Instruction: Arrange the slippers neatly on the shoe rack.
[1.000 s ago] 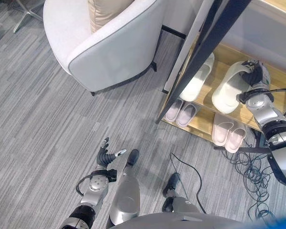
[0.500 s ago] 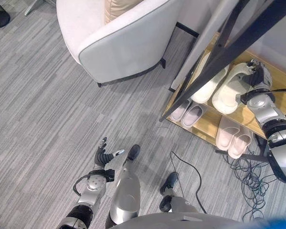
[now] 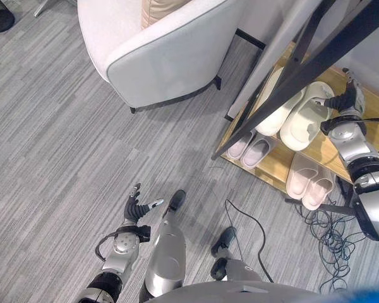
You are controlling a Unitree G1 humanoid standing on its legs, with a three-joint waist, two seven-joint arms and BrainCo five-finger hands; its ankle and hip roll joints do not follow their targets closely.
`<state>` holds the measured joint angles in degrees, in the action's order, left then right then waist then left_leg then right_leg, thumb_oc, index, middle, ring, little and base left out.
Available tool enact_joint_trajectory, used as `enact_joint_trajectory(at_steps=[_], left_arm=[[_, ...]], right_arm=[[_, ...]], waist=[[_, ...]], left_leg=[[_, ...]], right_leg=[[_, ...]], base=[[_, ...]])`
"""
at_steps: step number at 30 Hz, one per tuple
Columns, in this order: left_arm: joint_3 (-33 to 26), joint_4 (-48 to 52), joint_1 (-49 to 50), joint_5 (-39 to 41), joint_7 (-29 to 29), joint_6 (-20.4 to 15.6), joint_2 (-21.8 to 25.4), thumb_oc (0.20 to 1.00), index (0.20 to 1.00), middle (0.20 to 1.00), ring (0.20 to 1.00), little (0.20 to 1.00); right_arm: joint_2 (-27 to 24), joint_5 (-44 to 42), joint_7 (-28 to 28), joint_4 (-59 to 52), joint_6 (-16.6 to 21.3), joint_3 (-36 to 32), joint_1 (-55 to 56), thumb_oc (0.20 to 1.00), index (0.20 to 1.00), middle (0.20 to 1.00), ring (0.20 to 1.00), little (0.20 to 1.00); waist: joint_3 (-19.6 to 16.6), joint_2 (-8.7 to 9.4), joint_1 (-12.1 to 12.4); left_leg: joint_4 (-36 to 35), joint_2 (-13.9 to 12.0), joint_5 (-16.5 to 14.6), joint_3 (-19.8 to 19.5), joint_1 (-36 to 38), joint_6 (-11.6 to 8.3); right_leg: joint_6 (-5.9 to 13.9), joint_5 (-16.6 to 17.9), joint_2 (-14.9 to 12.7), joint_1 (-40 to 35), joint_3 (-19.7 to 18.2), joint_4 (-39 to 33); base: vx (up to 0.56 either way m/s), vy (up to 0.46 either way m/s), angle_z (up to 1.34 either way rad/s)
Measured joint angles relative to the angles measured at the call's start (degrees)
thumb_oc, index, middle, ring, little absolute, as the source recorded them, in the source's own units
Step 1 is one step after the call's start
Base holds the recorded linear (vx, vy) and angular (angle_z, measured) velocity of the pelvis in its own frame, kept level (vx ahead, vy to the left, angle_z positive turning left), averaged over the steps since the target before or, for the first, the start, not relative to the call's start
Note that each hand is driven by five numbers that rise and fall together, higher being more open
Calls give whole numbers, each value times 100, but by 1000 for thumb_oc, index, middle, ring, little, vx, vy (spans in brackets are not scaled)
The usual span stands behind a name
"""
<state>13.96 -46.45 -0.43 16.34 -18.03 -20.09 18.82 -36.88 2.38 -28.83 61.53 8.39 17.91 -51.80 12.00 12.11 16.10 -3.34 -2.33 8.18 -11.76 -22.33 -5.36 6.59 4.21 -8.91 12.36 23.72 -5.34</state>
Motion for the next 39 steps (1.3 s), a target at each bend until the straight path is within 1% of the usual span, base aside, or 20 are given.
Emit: enact_joint_trajectory(at_steps=[1, 4, 6, 9, 18, 21, 22, 25, 28, 31, 32, 34, 35, 36, 37, 38, 39], left_arm=[[-60, -65, 17, 3, -11, 25, -60, 1000, 1000, 1000, 1000, 1000], [-55, -27, 75, -5, -69, 80, -52, 1000, 1000, 1000, 1000, 1000], [-59, -8, 77, -4, -70, 82, -35, 1000, 1000, 1000, 1000, 1000], [-54, -9, 79, -3, -69, 83, -40, 1000, 1000, 1000, 1000, 1000], [-52, -51, 73, 2, -64, 106, -46, 1000, 1000, 1000, 1000, 1000], [-54, -58, 95, 2, -64, 114, -56, 1000, 1000, 1000, 1000, 1000], [-57, -101, 131, 2, -64, 119, -67, 1000, 1000, 1000, 1000, 1000], [-60, -172, 174, 2, -63, 124, -123, 1000, 1000, 1000, 1000, 1000], [-58, -219, 195, 2, -64, 194, -203, 1000, 1000, 1000, 1000, 1000], [-58, -218, 192, 2, -64, 201, -272, 1000, 1000, 1000, 1000, 1000], [-68, -218, 208, 1, -66, 223, -286, 1000, 1000, 1000, 1000, 1000], [-73, -213, 226, -9, -67, 258, -280, 1000, 1000, 1000, 1000, 1000], [-113, -206, 235, -22, -70, 299, -289, 1000, 1000, 1000, 1000, 1000], [-233, -208, 318, -22, -72, 357, -318, 1000, 1000, 1000, 1000, 1000], [-337, -215, 409, -20, -84, 361, -353, 1000, 1000, 1000, 1000, 1000], [-336, -269, 389, -22, -100, 370, -359, 1000, 1000, 1000, 1000, 1000], [-383, -402, 305, -82, -89, 382, -442, 1000, 1000, 1000, 1000, 1000]], right_arm=[[0, -1, -20, -12, 0, 0, 4, 1000, 1000, 1000, 1000, 1000], [-1, -1, -76, -479, 19, -77, 247, 1000, 1000, 1000, 1000, 1000], [-1, -11, -76, -445, 12, -192, 320, 1000, 1000, 1000, 1000, 1000], [0, -182, -65, -401, 15, -191, 338, 1000, 1000, 1000, 1000, 1000], [85, -419, -8, -106, 74, -200, 381, 1000, 1000, 1000, 1000, 1000], [158, -493, -16, -304, 73, -437, 578, 1000, 1000, 1000, 1000, 1000], [225, -561, -28, -632, 93, -618, 815, 1000, 1000, 1000, 1000, 1000], [317, -618, -23, -845, 115, -607, 1149, 1000, 1000, 1000, 1000, 1000], [411, -623, -23, -905, 121, -613, 1224, 1000, 1000, 1000, 1000, 1000], [474, -666, -21, -1355, 174, -671, 1531, 1000, 1000, 1000, 1000, 1000], [566, -667, -23, -1909, 235, -959, 1955, 1000, 1000, 1000, 1000, 1000], [725, -670, -41, -2332, 296, -1285, 2417, 1000, 1000, 1000, 1000, 1000], [891, -672, -60, -2796, 336, -1609, 2873, 1000, 1000, 1000, 1000, 1000], [1173, -668, -110, -3478, 412, -1898, 3436, 1000, 1000, 1000, 1000, 1000], [1249, -664, -148, -3659, 463, -1873, 3672, 1000, 1000, 1000, 1000, 1000], [1229, -660, -203, -3638, 460, -1853, 3747, 1000, 1000, 1000, 1000, 1000], [1365, -591, -191, -3882, 454, -2028, 4189, 1000, 1000, 1000, 1000, 1000]], waist=[[-1, -9, -4], [-7, -25, -26], [-7, -28, -35], [-9, -32, -76], [-26, -57, -94], [-51, -95, -137], [-81, -91, -155], [-120, -106, -207], [-170, -151, -289], [-199, -157, -316], [-204, -156, -312], [-272, -160, -394], [-273, -166, -408], [-312, -172, -452], [-335, -185, -539], [-405, -235, -729], [-482, -273, -809]], left_leg=[[4, 8, 0, 0, 0, 0], [18, 25, 0, -15, 34, 0], [30, 34, 0, -35, 34, 0], [44, 33, 1, -36, 35, -1], [44, 37, 1, -18, 64, 0], [36, 35, 1, 6, 129, -1], [35, 39, 0, 7, 134, -1], [36, 42, 1, 7, 133, -1], [37, 36, 1, 8, 135, -1], [34, 35, 1, 13, 140, -1], [32, 38, 1, 12, 166, -1], [19, 36, 1, 29, 207, -1], [-11, 34, 0, 39, 303, -1], [-74, 36, -1, 62, 457, -1], [-105, 42, -4, 90, 561, 0], [-118, 32, -27, 139, 573, -33], [-135, 8, -32, 162, 597, -37]], right_leg=[[0, 0, -8, -2, 0, 0], [1, -1, -21, -59, 2, 0], [1, 0, -25, -74, 13, 0], [0, 2, -23, -82, 12, 0], [-2, 8, -31, -100, -7, 1], [0, 10, -33, -150, -32, 1], [0, 10, -37, -155, -32, 1], [0, 12, -38, -156, -36, 1], [2, 13, -32, -155, -40, 1], [2, 13, -33, -154, -48, 1], [2, 13, -37, -182, -45, 2], [3, 12, -38, -206, -62, 1], [12, 4, -43, -281, -65, 0], [19, -14, -57, -397, -74, 0], [28, -23, -71, -477, -75, -1], [34, -26, -73, -468, -109, 0], [75, -55, -98, -470, -163, -2]], base=[[-16, -3, 4], [-13, -2, 4], [-5, -1, 3], [0, 0, 0], [0, 1, 0], [-6, 12, -3], [0, 0, 0], [0, 0, 0], [0, 0, 0], [0, 0, 0], [0, 0, 0], [8, 1, -2], [14, 4, -4], [11, 17, -8], [41, 10, -13], [50, 20, -11], [57, 15, -8]])
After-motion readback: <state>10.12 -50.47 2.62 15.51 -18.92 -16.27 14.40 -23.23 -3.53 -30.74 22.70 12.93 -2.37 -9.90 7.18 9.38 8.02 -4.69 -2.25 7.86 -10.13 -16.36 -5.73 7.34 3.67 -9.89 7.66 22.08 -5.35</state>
